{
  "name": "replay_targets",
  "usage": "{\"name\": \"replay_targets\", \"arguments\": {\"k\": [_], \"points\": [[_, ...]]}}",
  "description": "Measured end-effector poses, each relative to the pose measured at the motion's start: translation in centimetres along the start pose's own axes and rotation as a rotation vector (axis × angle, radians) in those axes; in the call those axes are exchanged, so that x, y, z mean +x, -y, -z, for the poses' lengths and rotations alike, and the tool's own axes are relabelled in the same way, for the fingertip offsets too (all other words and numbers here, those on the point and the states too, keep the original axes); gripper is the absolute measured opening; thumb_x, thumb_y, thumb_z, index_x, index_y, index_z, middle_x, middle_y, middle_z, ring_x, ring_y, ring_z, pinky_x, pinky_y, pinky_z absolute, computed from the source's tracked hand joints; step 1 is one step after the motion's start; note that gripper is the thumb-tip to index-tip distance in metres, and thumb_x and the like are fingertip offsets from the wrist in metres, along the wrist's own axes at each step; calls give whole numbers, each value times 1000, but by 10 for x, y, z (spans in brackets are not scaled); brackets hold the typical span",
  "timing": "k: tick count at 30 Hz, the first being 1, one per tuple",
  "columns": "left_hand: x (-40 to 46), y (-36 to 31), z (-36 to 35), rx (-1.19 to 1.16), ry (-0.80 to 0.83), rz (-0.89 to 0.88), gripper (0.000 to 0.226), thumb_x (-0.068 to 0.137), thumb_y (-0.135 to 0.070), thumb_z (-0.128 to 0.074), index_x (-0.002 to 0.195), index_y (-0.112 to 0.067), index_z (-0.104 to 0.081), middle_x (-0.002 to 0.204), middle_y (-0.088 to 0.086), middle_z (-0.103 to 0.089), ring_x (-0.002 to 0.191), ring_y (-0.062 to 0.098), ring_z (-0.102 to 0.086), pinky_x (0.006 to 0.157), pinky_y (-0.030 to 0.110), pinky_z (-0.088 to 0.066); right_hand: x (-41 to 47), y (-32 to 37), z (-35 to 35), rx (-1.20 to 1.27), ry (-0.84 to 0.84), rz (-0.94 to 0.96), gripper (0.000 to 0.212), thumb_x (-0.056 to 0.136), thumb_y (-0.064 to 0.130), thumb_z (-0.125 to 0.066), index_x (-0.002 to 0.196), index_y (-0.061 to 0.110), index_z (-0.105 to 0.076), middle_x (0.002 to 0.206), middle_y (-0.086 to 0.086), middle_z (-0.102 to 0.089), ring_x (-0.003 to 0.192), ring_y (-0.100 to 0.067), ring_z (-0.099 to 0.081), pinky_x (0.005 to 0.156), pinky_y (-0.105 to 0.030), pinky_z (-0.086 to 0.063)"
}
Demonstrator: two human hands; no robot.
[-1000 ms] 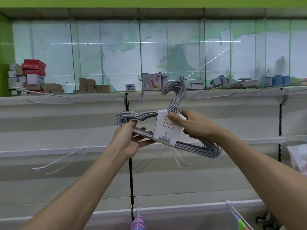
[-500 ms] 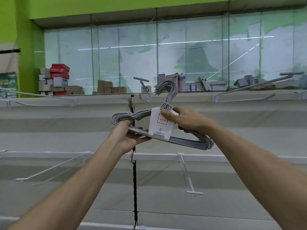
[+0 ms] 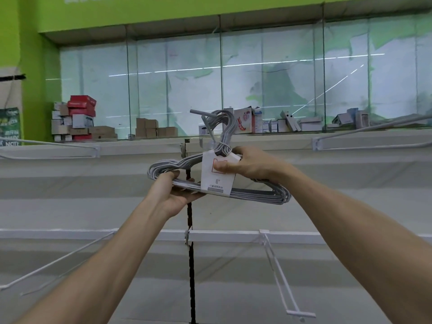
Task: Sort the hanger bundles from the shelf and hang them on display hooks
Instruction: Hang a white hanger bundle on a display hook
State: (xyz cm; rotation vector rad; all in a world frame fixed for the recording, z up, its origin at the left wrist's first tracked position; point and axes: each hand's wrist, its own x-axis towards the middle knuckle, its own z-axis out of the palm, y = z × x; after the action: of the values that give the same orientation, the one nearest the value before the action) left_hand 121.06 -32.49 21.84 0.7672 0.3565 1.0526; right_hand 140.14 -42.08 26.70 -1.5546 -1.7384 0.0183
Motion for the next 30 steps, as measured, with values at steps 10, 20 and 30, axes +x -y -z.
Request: {"name": "replay_targets", "arguments": {"k": [10,20,30], "points": [[30,13,21,-97,-7,32,26,105,-13,-40,127,-3,-48,139,30,-48,121,48,-53,75,65,-48,25,-18,-17,-19,63,43,51,65,70,-77,101,35,-69,90,22,-73,79,7,-66,72,-18,-48],[59,37,40,-162,-1,35,24,105,-14,-40,118,3,-52,137,29,-50,119,48,-54,72,64,-49,37,-41,-35,-69,134,-29,52,69,63,-80,111,36,-67,90,23,-71,80,8,-64,69,-16,-43],[47,43,53,-14,65,96,28,100,-20,-53,119,0,-61,124,28,-62,111,42,-63,77,55,-54,26,-31,-33,-218,115,-100,62,76,71,-66,116,24,-66,107,5,-72,95,-14,-66,82,-30,-53]]}}
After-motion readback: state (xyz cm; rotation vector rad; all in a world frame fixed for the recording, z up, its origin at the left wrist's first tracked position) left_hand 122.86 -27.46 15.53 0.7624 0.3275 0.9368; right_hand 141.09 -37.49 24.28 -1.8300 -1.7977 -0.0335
